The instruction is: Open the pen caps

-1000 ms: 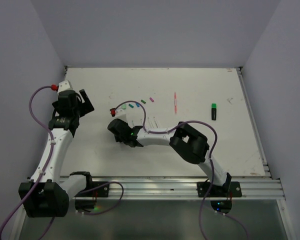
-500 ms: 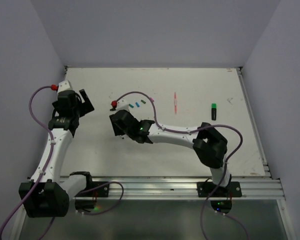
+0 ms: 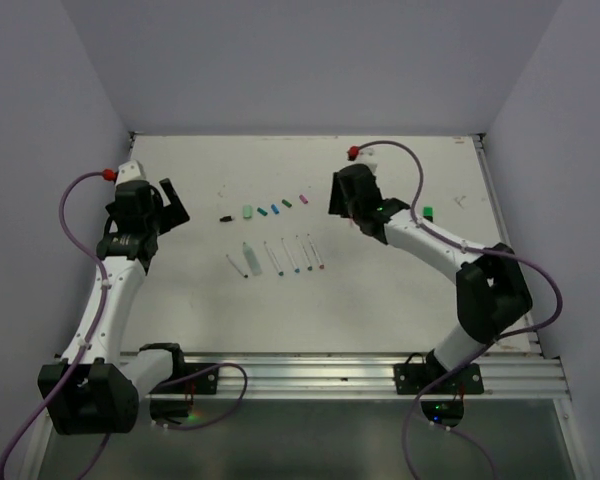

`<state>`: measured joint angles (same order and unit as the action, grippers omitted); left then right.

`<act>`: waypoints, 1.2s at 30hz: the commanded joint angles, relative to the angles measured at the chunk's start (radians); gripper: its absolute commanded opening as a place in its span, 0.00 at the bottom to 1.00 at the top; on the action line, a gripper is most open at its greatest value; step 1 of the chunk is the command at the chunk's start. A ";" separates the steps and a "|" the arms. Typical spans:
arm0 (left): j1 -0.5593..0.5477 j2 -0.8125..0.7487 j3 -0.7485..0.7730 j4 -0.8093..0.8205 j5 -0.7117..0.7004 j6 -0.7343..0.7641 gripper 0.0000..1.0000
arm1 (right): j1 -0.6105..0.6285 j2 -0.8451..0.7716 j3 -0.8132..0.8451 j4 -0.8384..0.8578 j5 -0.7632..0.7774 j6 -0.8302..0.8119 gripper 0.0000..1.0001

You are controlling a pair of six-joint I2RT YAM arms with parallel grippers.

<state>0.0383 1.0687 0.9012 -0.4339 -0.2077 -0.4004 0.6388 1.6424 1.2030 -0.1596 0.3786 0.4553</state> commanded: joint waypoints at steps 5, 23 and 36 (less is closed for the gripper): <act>0.009 0.000 -0.004 0.044 0.040 0.017 1.00 | -0.425 -0.064 -0.123 -0.096 -0.069 -0.029 0.58; 0.012 0.019 -0.005 0.043 0.045 0.021 1.00 | -0.699 0.232 0.026 -0.170 -0.187 -0.046 0.55; 0.014 0.008 -0.022 0.084 0.192 0.037 1.00 | -0.693 0.192 -0.043 -0.178 -0.224 -0.063 0.07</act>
<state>0.0399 1.0874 0.8986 -0.4187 -0.1265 -0.3988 -0.0601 1.8835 1.1851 -0.3191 0.1898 0.4053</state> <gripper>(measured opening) 0.997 0.346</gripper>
